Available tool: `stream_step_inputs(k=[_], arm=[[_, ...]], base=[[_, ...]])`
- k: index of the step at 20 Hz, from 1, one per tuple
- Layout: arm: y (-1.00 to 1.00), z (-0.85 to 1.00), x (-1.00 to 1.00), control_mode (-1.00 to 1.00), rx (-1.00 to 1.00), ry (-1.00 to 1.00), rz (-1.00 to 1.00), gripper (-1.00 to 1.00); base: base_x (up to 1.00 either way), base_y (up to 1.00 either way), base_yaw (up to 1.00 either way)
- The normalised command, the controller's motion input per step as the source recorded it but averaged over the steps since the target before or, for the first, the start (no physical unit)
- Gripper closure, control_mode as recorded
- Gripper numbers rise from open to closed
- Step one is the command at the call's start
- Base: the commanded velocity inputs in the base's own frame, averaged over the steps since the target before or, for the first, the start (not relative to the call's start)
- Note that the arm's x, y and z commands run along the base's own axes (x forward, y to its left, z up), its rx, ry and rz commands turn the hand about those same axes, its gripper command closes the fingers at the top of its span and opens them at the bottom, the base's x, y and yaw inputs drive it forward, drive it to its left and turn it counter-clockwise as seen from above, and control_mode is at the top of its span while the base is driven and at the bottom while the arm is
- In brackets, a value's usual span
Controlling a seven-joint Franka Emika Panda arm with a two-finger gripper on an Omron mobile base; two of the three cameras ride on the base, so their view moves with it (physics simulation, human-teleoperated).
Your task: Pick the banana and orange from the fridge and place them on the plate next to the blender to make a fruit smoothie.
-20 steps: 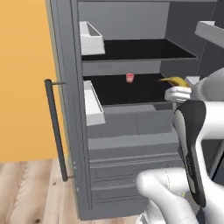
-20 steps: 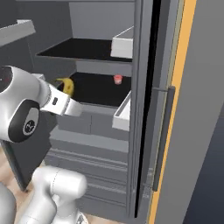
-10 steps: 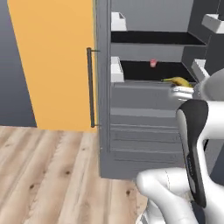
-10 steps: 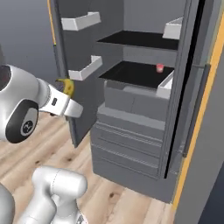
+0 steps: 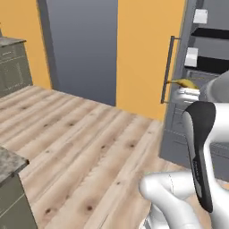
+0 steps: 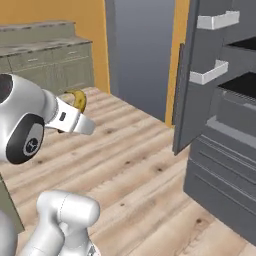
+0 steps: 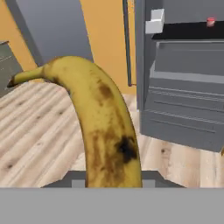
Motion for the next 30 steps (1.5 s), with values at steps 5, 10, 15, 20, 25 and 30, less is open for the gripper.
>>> stream_step_inputs(k=[5, 10, 15, 20, 25, 30], arm=[[0.00, 0.00, 0.00, 1.00, 0.00, 0.00, 0.00, 1.00], [0.00, 0.00, 0.00, 1.00, 0.00, 0.00, 0.00, 1.00], [0.00, 0.00, 0.00, 1.00, 0.00, 0.00, 0.00, 1.00], [0.00, 0.00, 0.00, 1.00, 0.00, 0.00, 0.00, 1.00], [0.00, 0.00, 0.00, 1.00, 0.00, 0.00, 0.00, 1.00], [0.00, 0.00, 0.00, 1.00, 0.00, 0.00, 0.00, 1.00]], base=[[-0.51, 0.88, 0.73], [-0.48, 0.98, 0.73], [-0.27, 1.00, 0.63], [0.12, 1.00, 0.43], [0.58, 1.00, 0.31], [0.92, 0.67, 0.30]])
